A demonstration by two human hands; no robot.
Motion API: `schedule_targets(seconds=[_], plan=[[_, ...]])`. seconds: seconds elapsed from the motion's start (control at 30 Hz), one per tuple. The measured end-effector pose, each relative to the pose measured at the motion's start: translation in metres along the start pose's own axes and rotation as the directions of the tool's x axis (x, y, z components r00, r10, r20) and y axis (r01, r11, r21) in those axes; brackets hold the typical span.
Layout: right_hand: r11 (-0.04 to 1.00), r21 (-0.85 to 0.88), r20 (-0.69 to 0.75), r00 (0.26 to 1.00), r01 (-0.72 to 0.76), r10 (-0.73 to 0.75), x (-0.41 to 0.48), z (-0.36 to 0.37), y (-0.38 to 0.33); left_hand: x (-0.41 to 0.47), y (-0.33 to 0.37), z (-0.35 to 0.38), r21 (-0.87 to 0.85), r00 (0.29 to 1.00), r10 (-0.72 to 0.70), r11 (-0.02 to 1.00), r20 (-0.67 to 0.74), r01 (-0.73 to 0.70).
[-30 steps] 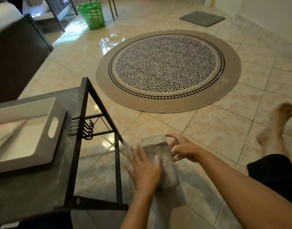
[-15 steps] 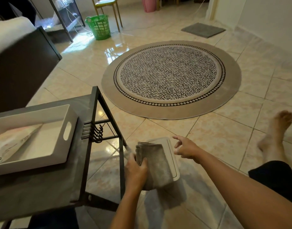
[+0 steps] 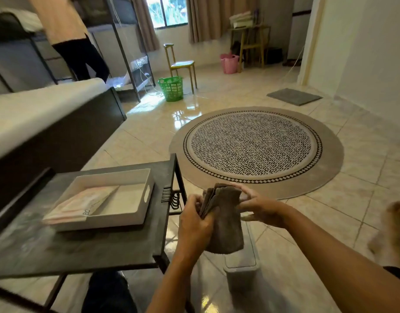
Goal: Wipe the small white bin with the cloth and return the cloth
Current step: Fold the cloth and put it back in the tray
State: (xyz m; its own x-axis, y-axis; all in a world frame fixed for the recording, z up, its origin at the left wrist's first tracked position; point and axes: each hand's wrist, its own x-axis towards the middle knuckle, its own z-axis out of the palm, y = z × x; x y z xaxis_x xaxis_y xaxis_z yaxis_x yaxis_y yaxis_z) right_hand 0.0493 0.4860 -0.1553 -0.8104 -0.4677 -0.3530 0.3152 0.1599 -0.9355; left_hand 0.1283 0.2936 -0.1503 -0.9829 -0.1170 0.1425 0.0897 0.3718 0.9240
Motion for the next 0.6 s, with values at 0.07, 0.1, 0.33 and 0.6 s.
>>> schedule_targets(seconds=[0.07,0.1,0.33,0.6], plan=[[0.997,-0.016,0.047,0.996,0.079,-0.078,-0.008,0.014,-0.021,-0.004,0.017,-0.020,-0.024,0.999,0.033,0.999,-0.030,-0.034],[0.990,-0.044,0.053,0.990,0.134,-0.131,-0.012,0.022,-0.031,-0.005,0.024,-0.030,-0.022,0.998,0.050,0.998,-0.045,-0.051],[0.890,-0.225,0.020,0.916,0.396,-0.402,-0.008,0.091,-0.095,0.005,0.050,-0.117,0.131,0.964,0.101,0.989,-0.244,-0.071],[0.731,-0.556,0.003,0.881,0.395,-0.473,0.065,0.174,-0.125,0.050,0.028,-0.213,0.348,0.926,0.055,0.933,-0.373,0.085]])
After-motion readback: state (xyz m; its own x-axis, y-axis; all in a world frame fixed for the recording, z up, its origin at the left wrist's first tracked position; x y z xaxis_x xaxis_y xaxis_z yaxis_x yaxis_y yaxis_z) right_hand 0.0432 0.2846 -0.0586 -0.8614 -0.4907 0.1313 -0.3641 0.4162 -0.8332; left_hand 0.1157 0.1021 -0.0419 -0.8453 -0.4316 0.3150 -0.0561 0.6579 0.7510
